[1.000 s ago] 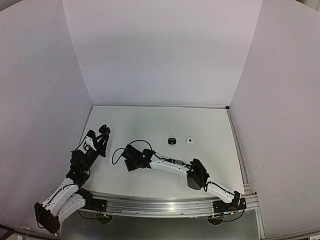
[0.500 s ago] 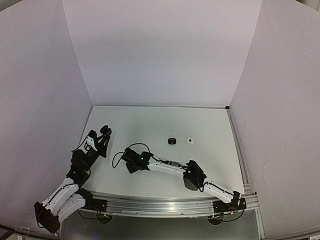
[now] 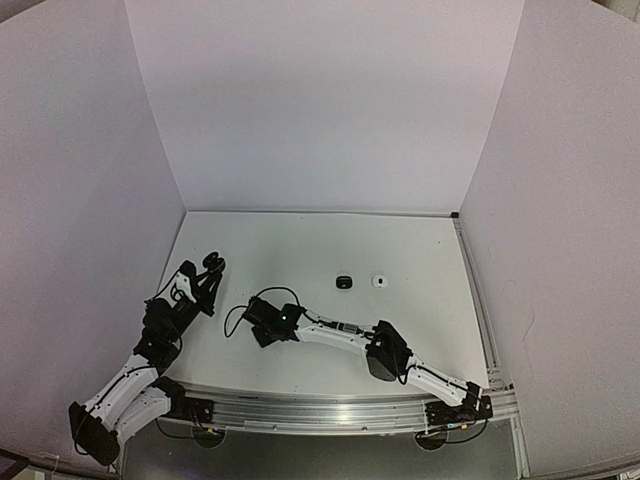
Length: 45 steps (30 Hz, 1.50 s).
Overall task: Insert the wireless bluetooth earbuds into the charging case
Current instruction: Pick up the left earbud from the center of the board.
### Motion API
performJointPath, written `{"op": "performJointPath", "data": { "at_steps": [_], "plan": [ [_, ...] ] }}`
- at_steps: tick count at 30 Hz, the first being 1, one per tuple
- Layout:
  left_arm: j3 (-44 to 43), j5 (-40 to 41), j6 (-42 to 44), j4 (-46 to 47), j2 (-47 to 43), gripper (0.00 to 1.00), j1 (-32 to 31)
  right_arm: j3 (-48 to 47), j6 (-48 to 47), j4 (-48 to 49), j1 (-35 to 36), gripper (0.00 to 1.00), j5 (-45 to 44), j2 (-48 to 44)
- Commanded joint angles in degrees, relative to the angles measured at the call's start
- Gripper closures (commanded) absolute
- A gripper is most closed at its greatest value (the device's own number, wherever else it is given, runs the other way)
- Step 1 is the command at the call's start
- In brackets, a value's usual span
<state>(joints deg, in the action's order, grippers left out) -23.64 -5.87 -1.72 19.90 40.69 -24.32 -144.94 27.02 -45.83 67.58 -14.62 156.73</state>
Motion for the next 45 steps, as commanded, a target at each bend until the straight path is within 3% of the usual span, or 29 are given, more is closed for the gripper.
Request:
{"op": "performJointPath", "data": {
  "at_steps": [1,3,8,13,24,38,42,45],
  "plan": [
    [-1.8,-0.5,0.3,1.5,0.0,1.00,0.2,2.2,-1.5,-0.5,0.4,0.77,-0.6,-1.0],
    [-1.8,-0.5,0.3,1.6,0.0,1.00,0.2,3.4,-1.7,-0.6,0.4,0.83,-1.1,-1.8],
    [-1.8,-0.8,0.0,2.4,0.4,1.00,0.2,3.2,-2.4,-0.6,0.4,0.84,-1.2,-1.8],
    [-2.0,-1.1,0.0,2.4,0.6,1.00,0.2,4.5,-1.1,-1.1,0.4,0.75,-1.0,-2.6],
    [-2.1,-1.4,-0.3,2.6,1.0,1.00,0.2,6.6,2.1,-3.4,0.4,0.76,-1.8,-4.1],
    [-2.2,-1.6,-0.4,2.3,0.9,1.00,0.2,4.5,1.4,-3.4,0.3,0.88,-0.3,-1.8],
    [-2.1,-2.1,-0.3,2.0,0.7,1.00,0.2,4.0,1.8,-3.4,0.2,0.99,-0.1,-2.3],
    [-1.5,-2.3,0.7,2.3,0.4,1.00,0.2,2.6,2.8,-3.3,-0.3,1.00,-0.2,-3.8]
  ]
}}
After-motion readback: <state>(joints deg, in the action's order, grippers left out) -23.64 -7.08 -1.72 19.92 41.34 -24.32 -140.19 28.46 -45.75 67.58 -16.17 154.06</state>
